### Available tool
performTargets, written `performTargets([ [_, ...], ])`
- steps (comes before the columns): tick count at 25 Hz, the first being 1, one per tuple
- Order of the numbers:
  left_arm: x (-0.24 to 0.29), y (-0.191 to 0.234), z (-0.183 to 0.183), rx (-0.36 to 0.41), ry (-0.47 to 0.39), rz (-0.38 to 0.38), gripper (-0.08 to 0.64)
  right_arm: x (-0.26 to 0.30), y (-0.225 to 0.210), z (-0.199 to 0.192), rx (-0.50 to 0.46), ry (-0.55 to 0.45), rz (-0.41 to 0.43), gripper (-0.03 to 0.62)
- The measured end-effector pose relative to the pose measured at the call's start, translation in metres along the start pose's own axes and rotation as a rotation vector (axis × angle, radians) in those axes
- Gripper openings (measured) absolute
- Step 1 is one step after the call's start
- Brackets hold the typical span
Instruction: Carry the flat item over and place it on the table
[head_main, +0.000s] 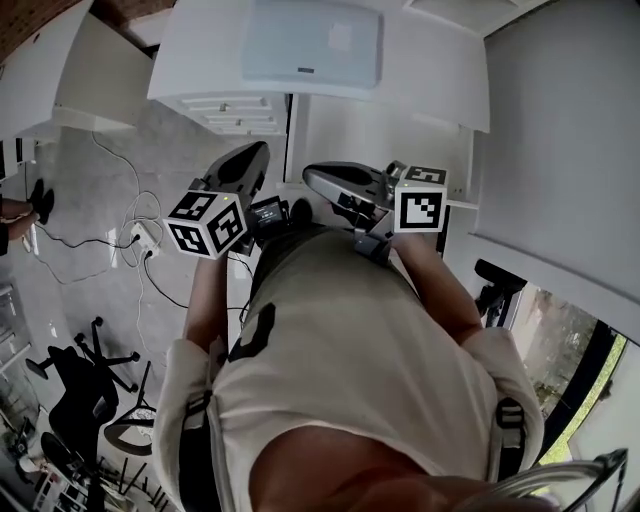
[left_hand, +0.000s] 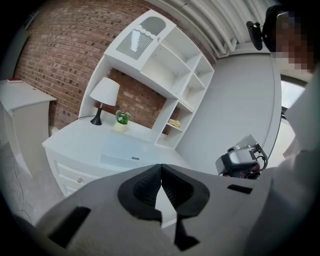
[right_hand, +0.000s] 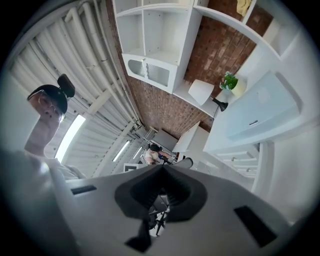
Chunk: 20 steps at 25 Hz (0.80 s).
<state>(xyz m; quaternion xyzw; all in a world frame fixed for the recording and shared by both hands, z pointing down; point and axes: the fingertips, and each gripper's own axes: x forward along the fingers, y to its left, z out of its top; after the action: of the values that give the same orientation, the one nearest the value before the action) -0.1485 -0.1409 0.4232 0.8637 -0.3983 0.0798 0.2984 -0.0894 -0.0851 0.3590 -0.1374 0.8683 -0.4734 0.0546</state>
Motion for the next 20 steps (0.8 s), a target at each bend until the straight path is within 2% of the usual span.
performTargets([
  [5,0.01,-0.031,-0.003,0.032,0.006,-0.006,0.02,-0.035,0.009,-0.006,-0.005,-0.023,0.01,0.011],
  [9,0.02,-0.063,-0.009,0.074,0.021,-0.04,0.02,-0.058,0.022,-0.018,0.002,-0.001,0.076,0.011],
  [13,0.024,-0.09,-0.018,0.109,0.048,-0.06,0.02,-0.078,0.035,-0.026,-0.025,-0.003,0.095,0.011],
  [20,0.018,-0.117,-0.031,0.134,0.076,-0.066,0.02,-0.101,0.044,-0.043,0.02,-0.036,0.117,0.011],
])
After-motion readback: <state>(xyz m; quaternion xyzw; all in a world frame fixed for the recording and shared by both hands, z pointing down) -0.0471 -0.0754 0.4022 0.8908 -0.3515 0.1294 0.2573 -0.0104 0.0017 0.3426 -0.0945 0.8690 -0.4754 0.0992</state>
